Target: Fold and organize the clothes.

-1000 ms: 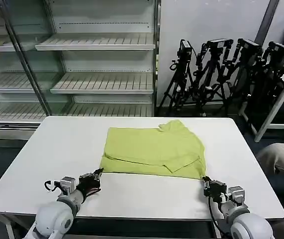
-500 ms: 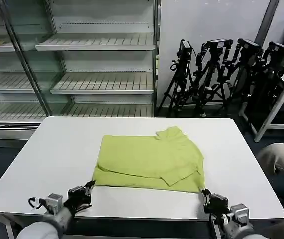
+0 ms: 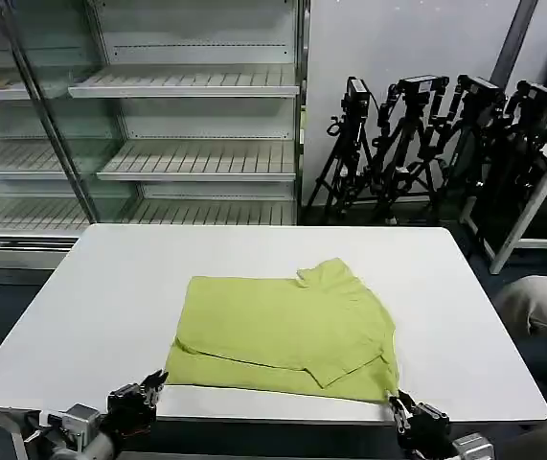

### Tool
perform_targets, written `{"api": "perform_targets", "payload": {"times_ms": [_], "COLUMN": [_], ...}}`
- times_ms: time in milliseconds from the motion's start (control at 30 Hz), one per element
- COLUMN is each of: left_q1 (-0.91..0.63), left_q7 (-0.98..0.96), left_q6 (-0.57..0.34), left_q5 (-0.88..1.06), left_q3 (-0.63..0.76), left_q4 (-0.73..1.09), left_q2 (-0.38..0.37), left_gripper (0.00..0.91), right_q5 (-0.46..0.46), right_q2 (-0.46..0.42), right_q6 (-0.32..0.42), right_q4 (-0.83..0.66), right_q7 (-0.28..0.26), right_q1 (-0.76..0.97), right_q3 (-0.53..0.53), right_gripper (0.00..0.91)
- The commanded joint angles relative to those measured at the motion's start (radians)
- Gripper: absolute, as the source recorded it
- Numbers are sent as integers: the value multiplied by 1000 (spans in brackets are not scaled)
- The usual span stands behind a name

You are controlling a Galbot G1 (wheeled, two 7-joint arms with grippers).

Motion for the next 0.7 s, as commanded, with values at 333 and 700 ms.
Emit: {"api": "perform_targets", "payload": {"times_ms": [333, 700], "left_q1": [-359, -803], "left_q7": [18, 73], "left_q6": [-5, -20], "left_q5": [-79, -113], "left_q3": [77, 306], "left_q4": [126, 534], "left_q2": [52, 51], "left_gripper": [907, 907], "right_q5": [189, 226], "right_q2": [-156, 3], "right_q6": [-12, -11], "right_q4": [-130, -647], "right_q7": [84, 153], "right_q1": [407, 1058], "right_q3": [35, -391], "right_gripper": [907, 907]}}
